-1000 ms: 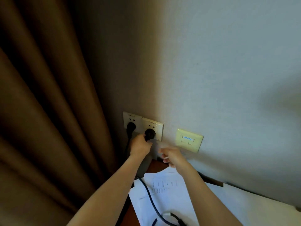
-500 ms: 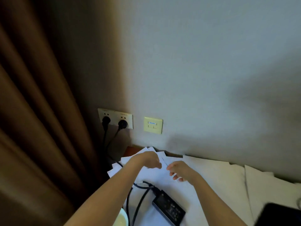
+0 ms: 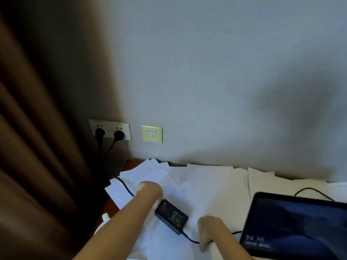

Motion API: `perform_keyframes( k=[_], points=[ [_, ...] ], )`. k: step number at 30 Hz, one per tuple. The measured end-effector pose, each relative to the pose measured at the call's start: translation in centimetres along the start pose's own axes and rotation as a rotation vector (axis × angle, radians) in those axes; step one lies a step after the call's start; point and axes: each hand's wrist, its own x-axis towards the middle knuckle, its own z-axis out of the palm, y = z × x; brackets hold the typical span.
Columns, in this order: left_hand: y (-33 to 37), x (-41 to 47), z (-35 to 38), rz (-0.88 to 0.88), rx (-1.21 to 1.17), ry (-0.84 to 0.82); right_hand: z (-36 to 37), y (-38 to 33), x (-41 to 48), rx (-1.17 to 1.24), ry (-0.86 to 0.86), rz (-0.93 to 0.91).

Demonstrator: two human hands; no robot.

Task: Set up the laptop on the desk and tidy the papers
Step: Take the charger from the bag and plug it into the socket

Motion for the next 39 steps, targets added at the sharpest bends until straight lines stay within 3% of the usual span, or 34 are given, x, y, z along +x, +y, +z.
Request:
perform_keyframes(
  k=[5, 10, 13, 17, 23, 29, 34, 37, 39],
  points=[
    [-0.1, -0.2, -0.3, 0.050, -0.327, -0.058, 0.9, 0.6, -0.6, 0.090, 0.199, 0.038],
    [1.3, -1.4, -3.5, 0.216, -0.781, 0.023, -1.6, 1.9, -1.2, 0.375, 0.616, -0.044],
    [2.5, -2.1, -4.2, 0.358, -0.807, 0.115, -3.7, 1.1, -1.9, 0.724, 0.786, -0.159],
    [3.1, -1.8, -3.6, 0.466, -0.639, 0.124, -6.8, -1.0, -2.8, 0.921, 0.871, -0.336],
    [1.4, -1.1, -4.5, 0.426, -0.818, 0.359, -9.6, -3.4, -2.5, 1.229, 0.934, -0.425],
    [-0.2, -0.6, -4.9, 0.391, -0.947, 0.539, -11.5, -3.2, -2.1, 1.111, 0.734, -0.373],
    [-2.9, 0.3, -6.4, 0.309, -1.234, 0.632, -10.1, 0.2, 0.0, 0.472, 0.674, 0.079],
    [-4.1, 0.8, -6.7, 0.283, -1.334, 0.647, -9.5, 1.0, 0.0, 0.321, 0.688, 0.344],
    [-4.3, 1.0, -6.7, 0.267, -1.380, 0.642, -9.7, 1.3, -0.1, 0.237, 0.664, 0.394]
  ],
)
